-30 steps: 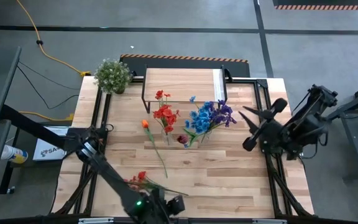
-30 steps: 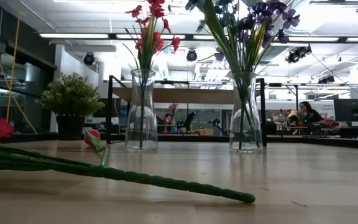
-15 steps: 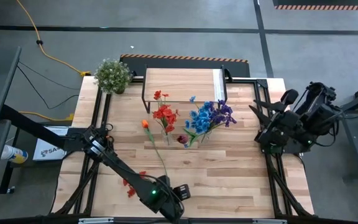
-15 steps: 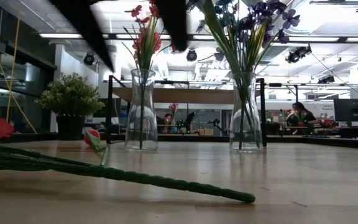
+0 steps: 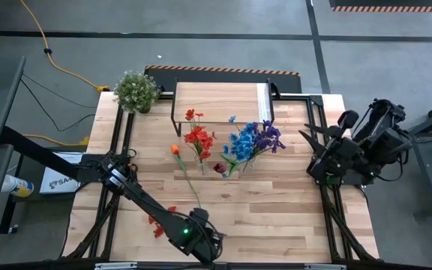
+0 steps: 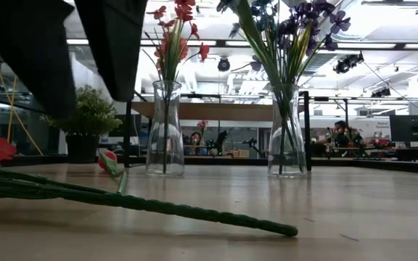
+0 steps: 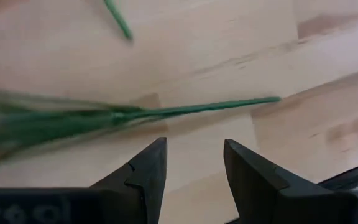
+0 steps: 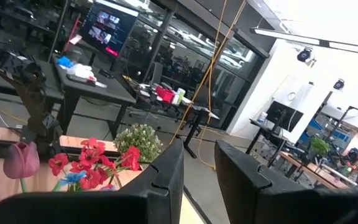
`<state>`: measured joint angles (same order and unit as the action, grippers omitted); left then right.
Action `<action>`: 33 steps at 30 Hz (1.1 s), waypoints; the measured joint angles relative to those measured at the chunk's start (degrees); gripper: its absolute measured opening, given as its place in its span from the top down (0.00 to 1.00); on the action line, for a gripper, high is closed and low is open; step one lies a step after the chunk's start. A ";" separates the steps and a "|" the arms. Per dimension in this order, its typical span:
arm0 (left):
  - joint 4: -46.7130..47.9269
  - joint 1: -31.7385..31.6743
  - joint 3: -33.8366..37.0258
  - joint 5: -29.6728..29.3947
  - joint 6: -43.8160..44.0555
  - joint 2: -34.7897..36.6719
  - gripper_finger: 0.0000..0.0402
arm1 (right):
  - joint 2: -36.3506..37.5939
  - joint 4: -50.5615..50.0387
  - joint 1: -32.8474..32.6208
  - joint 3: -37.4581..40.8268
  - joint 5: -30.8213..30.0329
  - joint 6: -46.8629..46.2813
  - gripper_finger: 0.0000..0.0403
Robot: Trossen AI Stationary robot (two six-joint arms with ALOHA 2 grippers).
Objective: Pick and place flowers into a vace then onto a shelf
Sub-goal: Put the red flowers into the left transparent vase
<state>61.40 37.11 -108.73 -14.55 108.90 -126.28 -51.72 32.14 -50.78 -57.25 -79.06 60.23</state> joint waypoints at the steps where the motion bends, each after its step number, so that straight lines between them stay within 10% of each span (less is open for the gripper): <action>1: 0.46 -0.08 0.01 0.00 -2.27 0.00 0.52 | 0.00 0.01 0.00 0.00 0.41 -0.02 0.79; 18: -1.53 -2.60 0.02 6.32 -37.60 0.00 0.52 | 0.00 0.00 0.00 0.00 3.01 -0.15 0.79; 33: -1.28 -2.61 0.04 2.11 -47.30 -0.17 0.52 | 0.00 -0.20 0.00 0.00 2.96 -3.28 0.79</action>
<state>60.12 34.50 -108.68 -12.43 61.61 -126.45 -51.72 31.94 -50.78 -57.25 -76.09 56.95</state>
